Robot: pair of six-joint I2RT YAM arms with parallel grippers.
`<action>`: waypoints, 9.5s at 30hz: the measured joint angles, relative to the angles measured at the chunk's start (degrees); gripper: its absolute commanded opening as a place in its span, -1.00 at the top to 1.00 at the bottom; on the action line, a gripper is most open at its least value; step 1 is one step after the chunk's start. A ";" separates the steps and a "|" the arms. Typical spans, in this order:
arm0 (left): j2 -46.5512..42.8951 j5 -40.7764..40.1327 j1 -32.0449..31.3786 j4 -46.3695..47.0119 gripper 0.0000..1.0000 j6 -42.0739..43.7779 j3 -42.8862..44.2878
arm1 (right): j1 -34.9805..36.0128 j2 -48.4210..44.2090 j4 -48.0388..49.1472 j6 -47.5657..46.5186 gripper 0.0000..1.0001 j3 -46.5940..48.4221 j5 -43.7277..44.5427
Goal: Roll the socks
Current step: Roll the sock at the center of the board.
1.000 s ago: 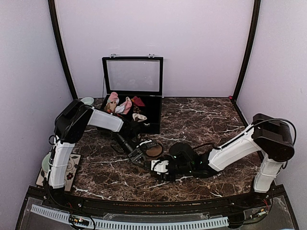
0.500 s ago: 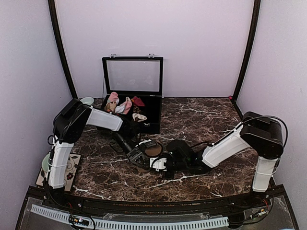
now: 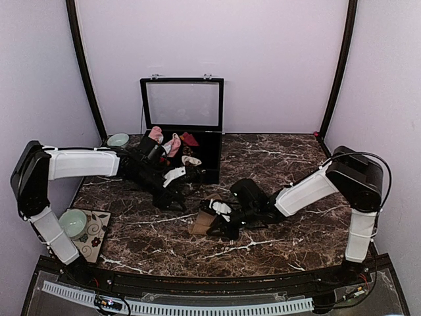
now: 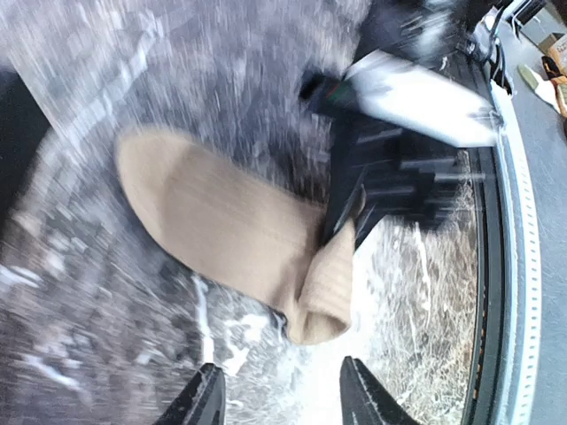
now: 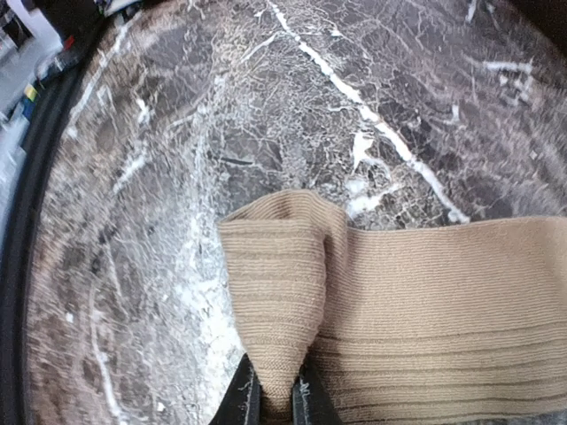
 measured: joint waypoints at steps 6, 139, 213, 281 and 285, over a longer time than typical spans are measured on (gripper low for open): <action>-5.97 1.49 -0.31 4.42 0.14 4.09 -2.56 | -3.89 3.72 -3.10 11.61 1.00 3.30 -11.93; -1.97 -2.32 -7.41 5.84 -0.10 9.38 -4.07 | -2.05 -1.14 7.30 11.65 1.00 -6.03 -5.16; 37.70 19.12 -5.07 -24.13 0.90 3.28 33.33 | 8.63 -26.99 6.69 -12.70 -0.16 -24.72 26.73; 12.52 -9.49 -12.48 5.09 0.00 18.10 5.20 | -11.85 8.35 2.54 31.87 0.95 2.82 -25.75; 13.75 -10.78 -12.57 5.07 -0.02 18.16 6.47 | -12.02 8.52 2.89 33.07 0.84 2.73 -26.27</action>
